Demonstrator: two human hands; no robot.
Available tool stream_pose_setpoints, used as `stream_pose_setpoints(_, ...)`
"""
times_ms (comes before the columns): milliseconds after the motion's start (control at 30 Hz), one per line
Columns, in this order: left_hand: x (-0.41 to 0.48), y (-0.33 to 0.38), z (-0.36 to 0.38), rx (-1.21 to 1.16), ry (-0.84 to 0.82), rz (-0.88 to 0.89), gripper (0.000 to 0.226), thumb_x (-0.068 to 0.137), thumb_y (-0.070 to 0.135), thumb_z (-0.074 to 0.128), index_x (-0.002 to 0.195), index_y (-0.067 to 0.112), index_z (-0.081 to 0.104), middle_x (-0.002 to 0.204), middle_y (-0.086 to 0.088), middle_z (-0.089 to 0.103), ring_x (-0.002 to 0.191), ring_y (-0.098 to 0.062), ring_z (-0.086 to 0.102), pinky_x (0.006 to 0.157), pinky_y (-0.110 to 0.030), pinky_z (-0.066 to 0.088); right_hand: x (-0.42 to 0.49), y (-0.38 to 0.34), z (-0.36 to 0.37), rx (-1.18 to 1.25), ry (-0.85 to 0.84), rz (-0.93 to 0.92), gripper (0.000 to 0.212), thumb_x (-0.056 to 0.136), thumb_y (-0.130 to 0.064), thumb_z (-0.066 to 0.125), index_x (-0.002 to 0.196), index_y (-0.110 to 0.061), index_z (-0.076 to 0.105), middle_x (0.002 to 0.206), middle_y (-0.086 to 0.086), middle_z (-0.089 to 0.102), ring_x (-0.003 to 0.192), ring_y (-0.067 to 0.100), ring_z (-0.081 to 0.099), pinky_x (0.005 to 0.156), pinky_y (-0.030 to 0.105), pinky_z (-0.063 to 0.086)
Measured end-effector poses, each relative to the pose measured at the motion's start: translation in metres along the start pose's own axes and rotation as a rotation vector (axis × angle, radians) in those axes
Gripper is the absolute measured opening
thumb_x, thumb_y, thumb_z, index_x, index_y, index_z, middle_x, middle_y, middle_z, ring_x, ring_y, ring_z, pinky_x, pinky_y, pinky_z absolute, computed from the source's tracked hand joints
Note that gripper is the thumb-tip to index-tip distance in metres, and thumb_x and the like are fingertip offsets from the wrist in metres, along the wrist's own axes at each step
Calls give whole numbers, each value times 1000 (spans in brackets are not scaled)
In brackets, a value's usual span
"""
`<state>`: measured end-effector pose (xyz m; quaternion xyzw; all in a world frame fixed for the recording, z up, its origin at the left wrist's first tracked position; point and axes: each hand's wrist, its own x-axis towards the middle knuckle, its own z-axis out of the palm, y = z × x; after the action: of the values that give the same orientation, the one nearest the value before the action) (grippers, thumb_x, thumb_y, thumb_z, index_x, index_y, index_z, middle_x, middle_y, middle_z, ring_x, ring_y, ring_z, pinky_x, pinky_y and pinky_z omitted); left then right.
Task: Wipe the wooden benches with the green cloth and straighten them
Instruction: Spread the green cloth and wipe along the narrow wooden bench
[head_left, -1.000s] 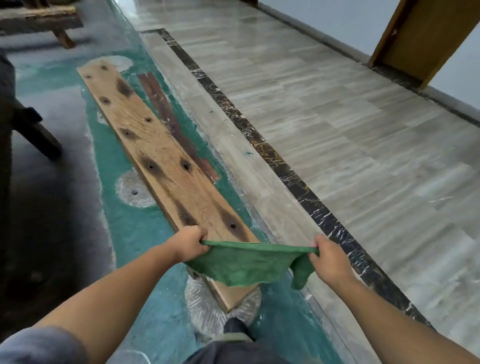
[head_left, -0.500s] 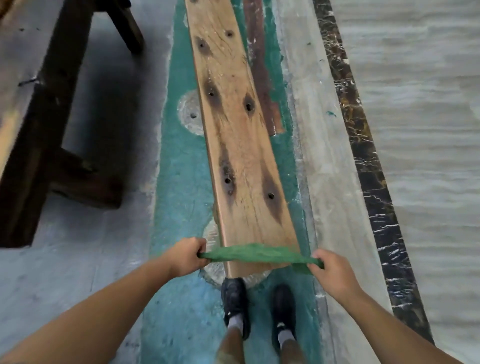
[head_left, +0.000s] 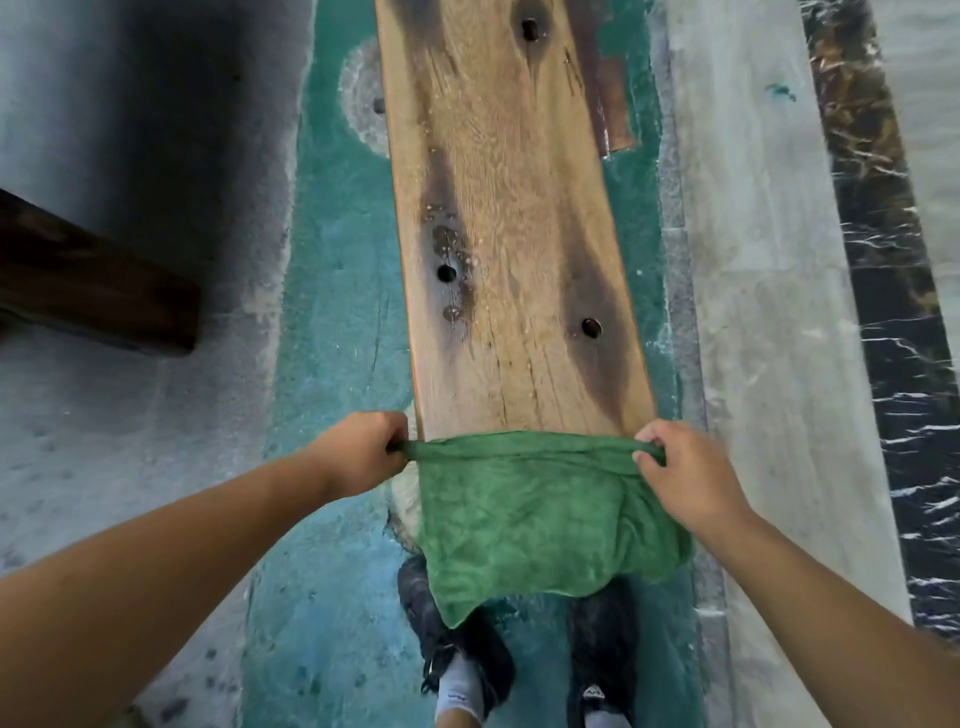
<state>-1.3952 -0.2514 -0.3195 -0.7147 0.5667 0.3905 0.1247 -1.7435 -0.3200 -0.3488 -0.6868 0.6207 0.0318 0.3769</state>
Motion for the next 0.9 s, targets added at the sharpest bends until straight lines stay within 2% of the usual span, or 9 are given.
stream_pose_setpoints(133, 29, -3, 10, -66, 75, -6, 15, 76, 4, 54, 74, 18, 54, 68, 1, 63, 73, -27, 62, 64, -34, 50, 16, 11, 14, 26, 120, -26, 12, 89, -15, 67, 80, -21, 61, 85, -2, 60, 85, 21, 55, 75, 39, 46)
stream_pose_setpoints(233, 41, -6, 10, -68, 129, -91, 2, 80, 7, 57, 82, 8, 57, 79, -7, 61, 79, -30, 58, 57, -29, 37, 29, 11, 13, 56, 157, -29, 11, 89, -16, 68, 83, -21, 60, 86, -2, 57, 82, 19, 54, 70, 35, 40)
stream_pose_setpoints(333, 43, -8, 6, -85, 231, -117, 21, 83, 6, 60, 103, 3, 54, 105, -15, 52, 94, -32, 52, 73, -35, 42, 30, 6, 11, 15, 218, -46, 8, 89, -14, 67, 91, -18, 61, 93, 0, 57, 89, 21, 55, 74, 39, 46)
stream_pose_setpoints(400, 34, 1, 4, -26, 352, -94, 30, 84, 6, 59, 112, 3, 48, 114, -15, 45, 96, -36, 51, 80, -44, 45, 23, 1, 13, -66, 329, -148, 15, 87, -7, 67, 100, -11, 62, 100, 5, 56, 94, 27, 55, 80, 42, 49)
stream_pose_setpoints(467, 22, 17, 3, 157, 460, 30, 31, 79, 7, 57, 109, 6, 48, 114, -14, 44, 96, -36, 48, 76, -47, 44, 11, -4, 19, -152, 399, -305, 20, 85, -4, 67, 104, -7, 62, 103, 8, 56, 94, 28, 55, 82, 41, 49)
stream_pose_setpoints(567, 6, 46, 13, 310, 493, 367, 37, 74, 14, 54, 110, 6, 50, 121, -16, 47, 100, -37, 50, 77, -44, 40, -9, -5, 39, -250, 356, -467, 26, 89, -16, 62, 114, -9, 61, 121, 9, 55, 110, 28, 55, 93, 44, 48)
stream_pose_setpoints(700, 5, 55, 56, 482, 277, 755, 52, 83, 26, 58, 131, 10, 48, 143, -21, 44, 131, -38, 43, 105, -53, 38, -25, 2, 70, -354, 148, -498, 57, 92, -42, 55, 139, -12, 51, 151, 15, 42, 140, 34, 40, 113, 57, 35)
stream_pose_setpoints(800, 14, 38, 74, 647, 153, 860, 54, 94, 45, 47, 145, 28, 41, 158, -9, 34, 146, -34, 30, 116, -61, 26, -21, 6, 84, -410, 60, -455, 76, 90, -57, 51, 153, -18, 35, 164, 11, 22, 153, 32, 17, 120, 60, 21)
stream_pose_setpoints(900, 31, 23, 73, 669, 138, 871, 62, 98, 56, 36, 155, 35, 23, 166, -3, 15, 152, -32, 10, 119, -62, 9, -7, 3, 89, -464, 62, -427, 83, 90, -66, 43, 158, -22, 24, 167, 9, 13, 154, 31, 11, 120, 63, 14)
